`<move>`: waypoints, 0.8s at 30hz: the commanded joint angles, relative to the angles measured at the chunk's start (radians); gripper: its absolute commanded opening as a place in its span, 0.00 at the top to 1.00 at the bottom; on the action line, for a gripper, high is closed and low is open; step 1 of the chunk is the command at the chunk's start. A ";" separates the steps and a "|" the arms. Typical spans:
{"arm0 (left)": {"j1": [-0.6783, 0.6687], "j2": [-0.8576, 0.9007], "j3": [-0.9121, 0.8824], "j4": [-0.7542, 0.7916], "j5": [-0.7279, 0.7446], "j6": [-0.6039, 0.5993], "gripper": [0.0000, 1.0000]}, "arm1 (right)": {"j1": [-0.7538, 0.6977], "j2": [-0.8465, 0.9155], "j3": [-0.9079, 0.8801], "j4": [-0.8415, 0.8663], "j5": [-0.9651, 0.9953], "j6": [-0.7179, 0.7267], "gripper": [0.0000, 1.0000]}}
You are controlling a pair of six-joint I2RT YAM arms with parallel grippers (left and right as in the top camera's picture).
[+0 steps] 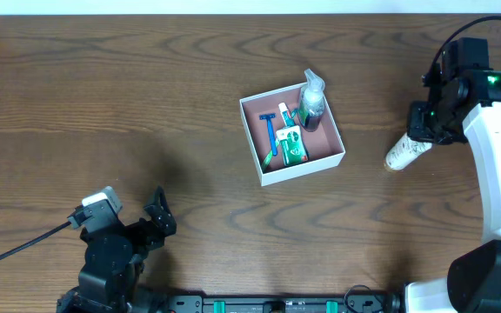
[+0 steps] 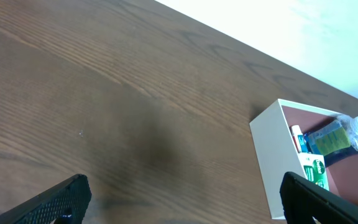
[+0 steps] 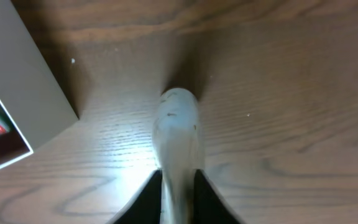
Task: Pack container
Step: 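Lower the right gripper and grasp the white lotion tube, then lift the lotion tube and carry it with the right gripper over the box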
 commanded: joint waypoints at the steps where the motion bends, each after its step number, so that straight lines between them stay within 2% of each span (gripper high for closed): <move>1: 0.003 -0.006 0.000 0.002 -0.009 -0.008 0.02 | -0.008 0.005 0.005 0.003 -0.006 0.006 0.99; 5: 0.003 -0.006 0.000 0.002 -0.009 -0.008 0.02 | -0.008 0.003 0.063 -0.029 -0.007 0.009 0.99; 9: 0.003 -0.006 0.000 0.002 -0.009 -0.008 0.02 | -0.007 0.003 0.209 -0.110 -0.029 0.005 0.99; 17: 0.003 -0.006 0.000 0.002 -0.009 -0.008 0.02 | 0.006 0.003 0.520 -0.188 -0.373 -0.097 0.99; 20: 0.003 -0.006 0.000 0.002 -0.009 -0.008 0.02 | 0.034 0.003 0.585 -0.224 -0.500 -0.163 0.99; 24: 0.003 -0.006 0.000 0.002 -0.009 -0.008 0.02 | 0.105 0.005 0.594 -0.238 -0.473 -0.196 0.99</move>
